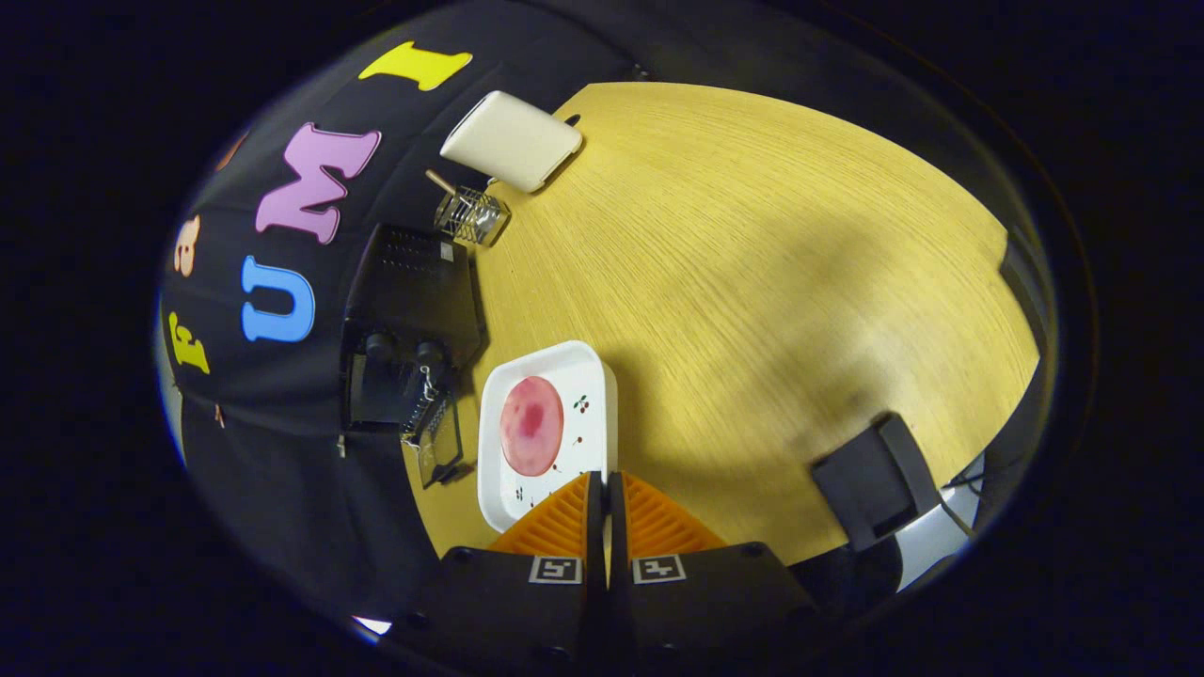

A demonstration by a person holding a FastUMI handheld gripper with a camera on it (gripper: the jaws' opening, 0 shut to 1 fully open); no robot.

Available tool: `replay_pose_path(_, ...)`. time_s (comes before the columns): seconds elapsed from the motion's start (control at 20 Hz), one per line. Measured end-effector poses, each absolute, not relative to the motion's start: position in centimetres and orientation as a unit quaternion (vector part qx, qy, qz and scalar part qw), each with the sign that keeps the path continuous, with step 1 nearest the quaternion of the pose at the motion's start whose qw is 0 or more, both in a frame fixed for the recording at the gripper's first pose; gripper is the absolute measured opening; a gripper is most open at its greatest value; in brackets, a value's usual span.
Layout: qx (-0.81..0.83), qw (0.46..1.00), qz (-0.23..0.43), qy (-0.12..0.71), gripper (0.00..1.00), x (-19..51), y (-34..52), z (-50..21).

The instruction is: Open the toaster oven, put the food inside, and close the toaster oven door.

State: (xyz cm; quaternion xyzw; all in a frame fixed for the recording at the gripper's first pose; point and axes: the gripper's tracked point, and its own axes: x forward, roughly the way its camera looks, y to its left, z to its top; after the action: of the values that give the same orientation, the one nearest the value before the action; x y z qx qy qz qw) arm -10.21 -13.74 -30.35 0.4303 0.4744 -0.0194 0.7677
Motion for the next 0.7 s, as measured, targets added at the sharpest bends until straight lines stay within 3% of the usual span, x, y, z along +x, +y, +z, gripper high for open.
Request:
replay_pose_path(0.35,0.488,0.762,-0.010,0.425,0.05,-12.6,-7.8,-26.1)
replay_pose_path(0.7,0.497,0.767,0.030,0.403,0.05,-10.1,-0.5,-23.7)
